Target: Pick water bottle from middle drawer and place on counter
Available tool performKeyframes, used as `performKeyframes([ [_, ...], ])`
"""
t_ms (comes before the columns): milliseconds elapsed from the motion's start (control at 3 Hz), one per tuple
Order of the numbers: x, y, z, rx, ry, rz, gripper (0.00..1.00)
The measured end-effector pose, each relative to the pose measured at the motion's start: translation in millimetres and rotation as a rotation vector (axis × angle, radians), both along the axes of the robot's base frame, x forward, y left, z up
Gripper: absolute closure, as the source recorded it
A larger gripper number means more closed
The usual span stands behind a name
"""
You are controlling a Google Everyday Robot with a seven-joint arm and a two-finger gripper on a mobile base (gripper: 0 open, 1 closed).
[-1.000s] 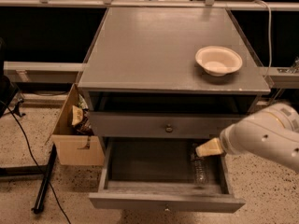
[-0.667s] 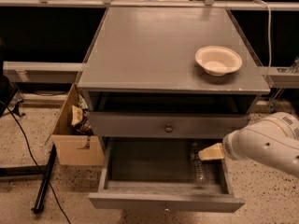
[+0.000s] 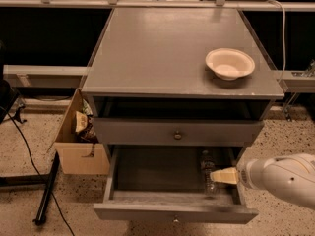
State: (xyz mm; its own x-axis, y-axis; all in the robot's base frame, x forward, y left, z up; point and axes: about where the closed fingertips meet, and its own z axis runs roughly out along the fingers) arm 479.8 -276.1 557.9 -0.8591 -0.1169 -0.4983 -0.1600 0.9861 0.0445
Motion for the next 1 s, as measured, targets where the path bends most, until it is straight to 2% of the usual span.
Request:
performKeyframes([
  [333,19.4,17.7,-23.5,0.158,-0.104,-0.002,0.0],
  [667,14.8,27.9,-43.9,0.211,-0.118,0.029,0.0],
  [1000,14.7,27.9,-43.9,0.21,-0.118,0.029,0.0],
])
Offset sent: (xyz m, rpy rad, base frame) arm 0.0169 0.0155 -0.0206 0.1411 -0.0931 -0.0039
